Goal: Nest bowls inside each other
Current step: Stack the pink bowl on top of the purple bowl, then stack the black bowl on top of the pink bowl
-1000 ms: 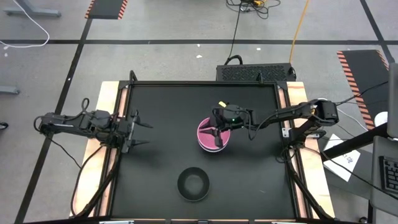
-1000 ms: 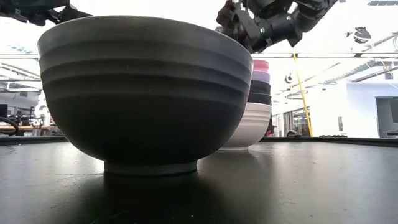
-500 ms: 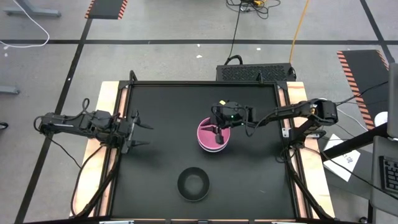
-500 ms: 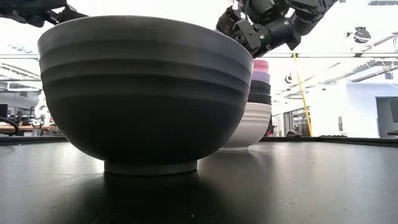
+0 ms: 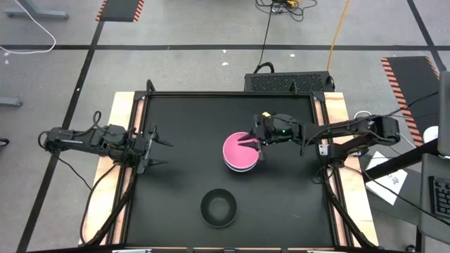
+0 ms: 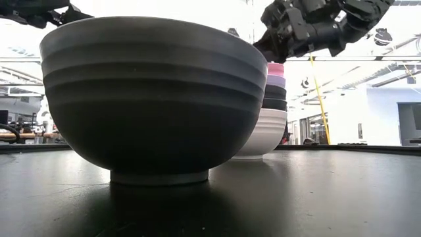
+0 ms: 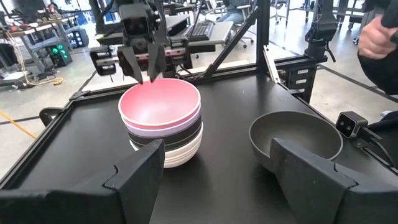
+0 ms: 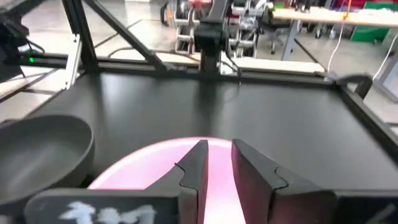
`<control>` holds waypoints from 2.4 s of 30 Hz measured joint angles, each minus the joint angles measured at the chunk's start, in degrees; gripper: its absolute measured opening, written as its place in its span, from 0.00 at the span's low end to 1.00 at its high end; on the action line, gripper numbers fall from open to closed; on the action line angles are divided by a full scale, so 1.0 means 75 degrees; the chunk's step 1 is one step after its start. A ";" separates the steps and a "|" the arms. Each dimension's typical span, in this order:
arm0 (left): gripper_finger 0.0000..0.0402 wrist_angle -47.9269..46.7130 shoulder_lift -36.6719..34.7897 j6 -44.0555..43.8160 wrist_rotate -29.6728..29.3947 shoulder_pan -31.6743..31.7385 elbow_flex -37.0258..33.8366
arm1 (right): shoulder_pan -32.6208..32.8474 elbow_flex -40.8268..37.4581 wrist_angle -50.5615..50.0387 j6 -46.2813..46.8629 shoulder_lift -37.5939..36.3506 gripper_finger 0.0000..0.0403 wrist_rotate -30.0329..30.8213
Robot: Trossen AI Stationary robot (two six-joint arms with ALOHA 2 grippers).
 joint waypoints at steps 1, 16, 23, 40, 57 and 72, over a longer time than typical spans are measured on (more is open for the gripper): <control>0.73 -0.0011 0.0000 0.0003 0.0000 0.0000 0.0000 | -0.0006 -0.0116 0.0040 0.0027 -0.0002 0.15 0.0002; 0.73 -0.0005 0.0000 -0.0082 0.0006 0.0000 0.0000 | -0.0233 -0.0757 0.0742 0.0405 -0.0066 0.15 -0.0009; 0.73 -0.0005 0.0000 -0.0055 0.0015 0.0000 0.0000 | -0.0215 -0.0757 0.0603 0.0561 -0.0066 0.15 -0.0012; 0.73 -0.0008 0.0000 -0.0079 0.0020 -0.0002 0.0000 | -0.0075 -0.0757 0.0527 0.0827 0.0230 0.15 -0.0015; 0.73 -0.0033 0.0000 -0.0023 0.0067 -0.0001 0.0000 | 0.0395 -0.0757 0.1292 0.0478 0.0077 0.15 -0.0009; 0.73 -0.0073 0.0000 -0.0052 0.0000 -0.0001 0.0000 | 0.1830 -0.0757 0.1037 0.0783 -0.0244 0.15 0.0352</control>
